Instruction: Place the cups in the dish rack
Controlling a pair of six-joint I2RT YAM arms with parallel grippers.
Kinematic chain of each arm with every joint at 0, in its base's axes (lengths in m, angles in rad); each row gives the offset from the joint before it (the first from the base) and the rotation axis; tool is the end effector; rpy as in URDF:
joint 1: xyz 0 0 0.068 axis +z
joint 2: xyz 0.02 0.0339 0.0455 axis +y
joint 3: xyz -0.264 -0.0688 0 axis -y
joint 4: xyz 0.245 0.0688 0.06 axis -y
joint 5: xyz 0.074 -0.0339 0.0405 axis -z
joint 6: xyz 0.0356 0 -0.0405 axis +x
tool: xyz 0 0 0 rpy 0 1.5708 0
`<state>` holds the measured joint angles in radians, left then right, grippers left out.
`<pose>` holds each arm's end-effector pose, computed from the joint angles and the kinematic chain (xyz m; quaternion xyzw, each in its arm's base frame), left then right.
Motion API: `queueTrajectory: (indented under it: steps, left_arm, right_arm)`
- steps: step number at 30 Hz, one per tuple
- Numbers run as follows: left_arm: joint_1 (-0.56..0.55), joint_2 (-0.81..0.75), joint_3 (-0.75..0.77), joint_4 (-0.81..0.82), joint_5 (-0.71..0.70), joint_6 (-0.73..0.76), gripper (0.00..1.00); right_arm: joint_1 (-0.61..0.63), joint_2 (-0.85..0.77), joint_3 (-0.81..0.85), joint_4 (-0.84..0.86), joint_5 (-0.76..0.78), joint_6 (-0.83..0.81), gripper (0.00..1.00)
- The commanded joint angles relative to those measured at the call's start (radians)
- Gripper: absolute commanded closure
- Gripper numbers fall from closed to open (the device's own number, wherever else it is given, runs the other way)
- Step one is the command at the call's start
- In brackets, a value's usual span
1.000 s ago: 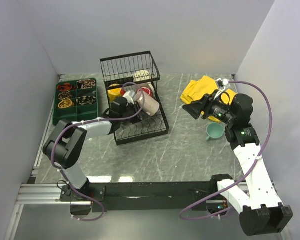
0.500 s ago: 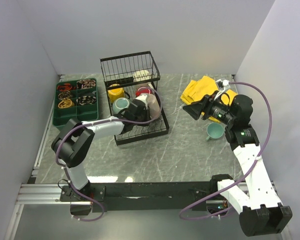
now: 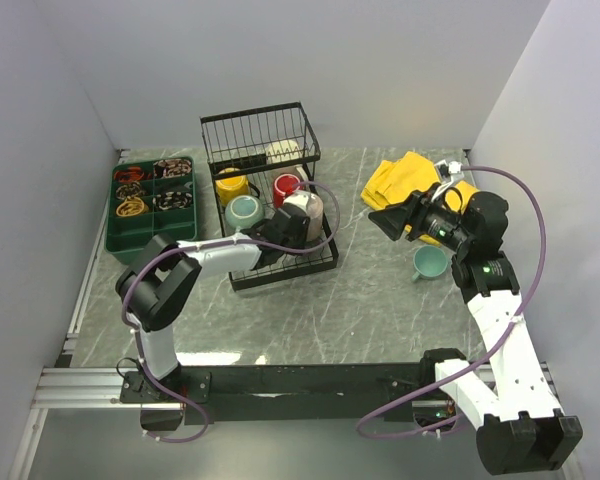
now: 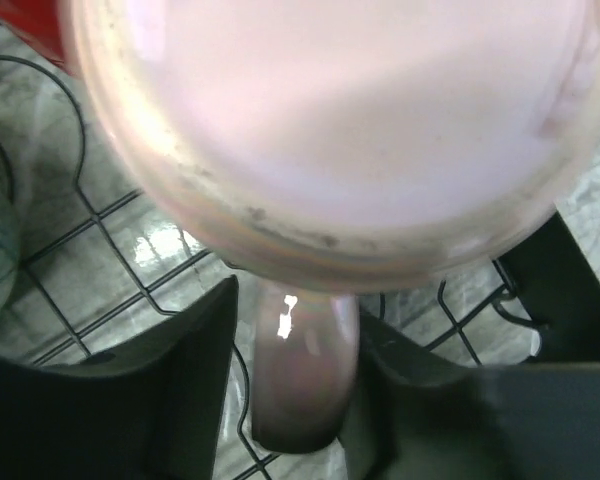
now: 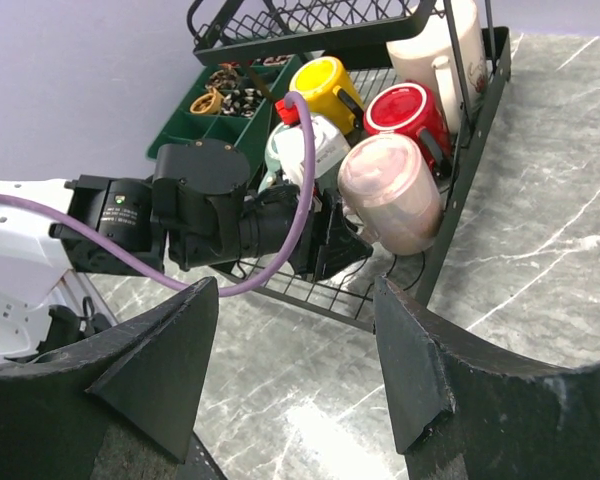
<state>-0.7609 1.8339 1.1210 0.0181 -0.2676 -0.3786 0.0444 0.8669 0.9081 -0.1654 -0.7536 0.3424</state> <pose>0.2936 -0.2666 0.1842 0.1150 0.8919 -0.1250 0.4191 0.1894 0.0328 0.3724 -0.1374 0.7255 0.3890 0.5509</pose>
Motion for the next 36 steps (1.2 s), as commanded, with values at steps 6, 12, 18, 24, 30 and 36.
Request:
queueTrajectory:
  steps: [6,12,18,24,30,36]
  left_arm:
    - [-0.009,-0.048,0.016,0.025,-0.047,0.006,0.3]
    - [-0.011,-0.18,-0.015,0.037,-0.009,-0.017,0.17]
    - [-0.009,-0.364,-0.081,0.025,0.011,-0.039,0.03]
    - [-0.003,-0.59,-0.184,-0.013,-0.005,-0.074,0.04]
    - [0.057,-0.862,-0.335,-0.076,0.097,-0.173,0.04]
    - [0.112,-1.076,-0.446,-0.13,0.189,-0.272,0.04]
  right_arm:
    - [-0.02,-0.029,-0.006,0.04,-0.021,-0.031,0.29]
    - [-0.04,-0.046,0.009,-0.081,-0.046,-0.222,0.25]
    - [-0.208,-0.014,0.005,-0.29,-0.079,-0.408,0.18]
    - [-0.371,0.124,0.061,-0.531,-0.03,-0.664,0.14]
    - [-0.465,0.231,0.037,-0.513,0.167,-0.775,0.13]
    - [-0.472,0.358,0.021,-0.427,0.39,-0.729,0.19]
